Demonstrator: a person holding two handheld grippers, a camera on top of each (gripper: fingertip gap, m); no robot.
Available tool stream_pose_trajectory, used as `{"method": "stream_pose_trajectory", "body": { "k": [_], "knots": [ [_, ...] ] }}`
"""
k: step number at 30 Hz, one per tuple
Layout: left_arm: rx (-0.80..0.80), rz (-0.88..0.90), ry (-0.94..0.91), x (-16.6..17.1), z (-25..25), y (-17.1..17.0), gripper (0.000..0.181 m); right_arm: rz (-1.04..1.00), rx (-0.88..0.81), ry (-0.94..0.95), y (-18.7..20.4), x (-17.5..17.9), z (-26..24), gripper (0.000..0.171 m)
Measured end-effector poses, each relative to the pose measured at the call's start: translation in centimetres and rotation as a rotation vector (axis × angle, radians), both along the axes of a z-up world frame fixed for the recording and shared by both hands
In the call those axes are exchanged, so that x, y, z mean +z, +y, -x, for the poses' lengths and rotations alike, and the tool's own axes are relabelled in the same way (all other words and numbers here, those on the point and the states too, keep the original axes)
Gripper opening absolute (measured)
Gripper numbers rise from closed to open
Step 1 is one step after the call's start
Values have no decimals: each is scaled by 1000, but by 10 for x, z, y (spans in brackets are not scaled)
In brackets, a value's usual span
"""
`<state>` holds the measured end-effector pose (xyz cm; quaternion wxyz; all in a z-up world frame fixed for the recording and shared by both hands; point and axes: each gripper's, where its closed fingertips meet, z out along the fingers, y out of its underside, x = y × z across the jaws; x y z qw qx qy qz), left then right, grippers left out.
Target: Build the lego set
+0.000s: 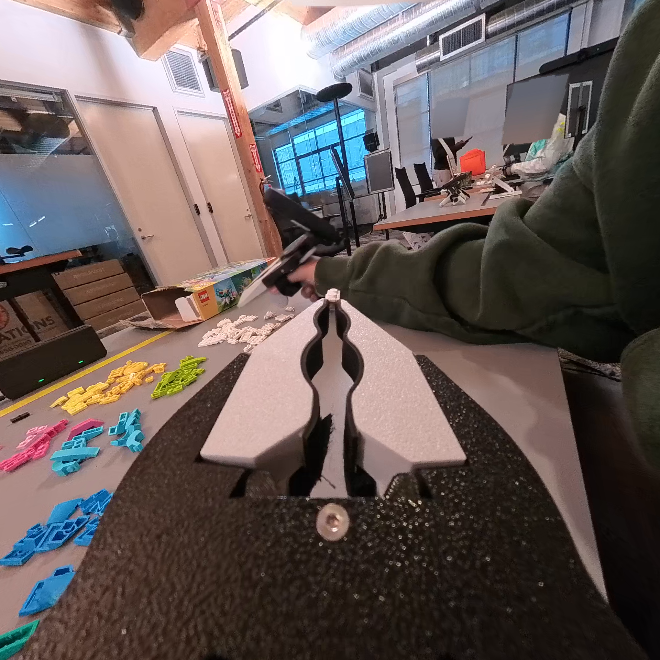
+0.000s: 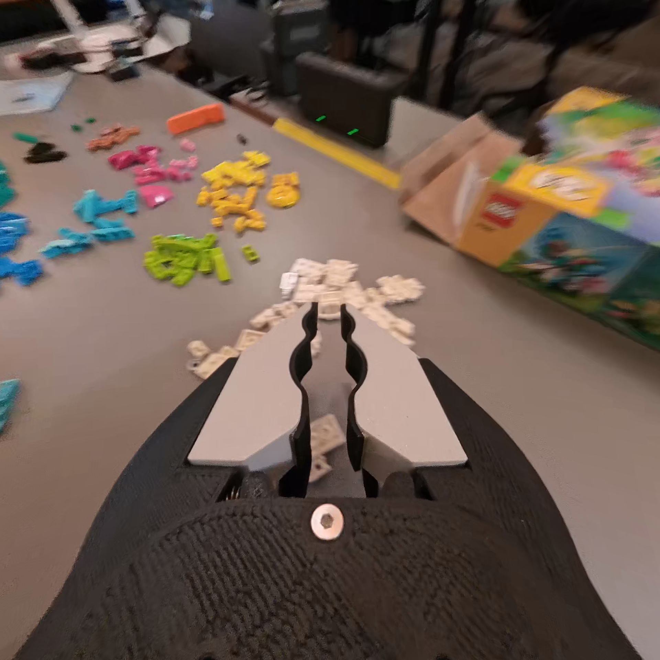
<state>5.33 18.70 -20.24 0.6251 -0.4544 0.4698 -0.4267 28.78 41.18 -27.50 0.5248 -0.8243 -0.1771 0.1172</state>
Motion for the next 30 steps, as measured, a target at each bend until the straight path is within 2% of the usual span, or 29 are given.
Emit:
{"method": "stream_pose_trajectory", "body": {
  "k": [3,5,8,16,19,22,30],
  "knots": [
    [-1,1,3,0,-1,0,0,138,100,10,2,-12,30,8],
    [-3,-1,5,-1,-1,0,0,157,96,-62,8,-14,36,7],
    [-4,1,4,0,-1,0,0,199,94,-71,16,-13,43,5],
    [-5,9,-3,0,-1,1,0,337,80,-236,24,-34,43,6],
    [-6,11,-4,0,-1,1,0,334,97,-288,23,-36,45,6],
    [-6,14,-7,1,0,1,0,386,165,-252,13,-39,56,7],
    [-7,17,-10,1,0,1,0,369,91,-263,19,-38,40,10]
  ]
}}
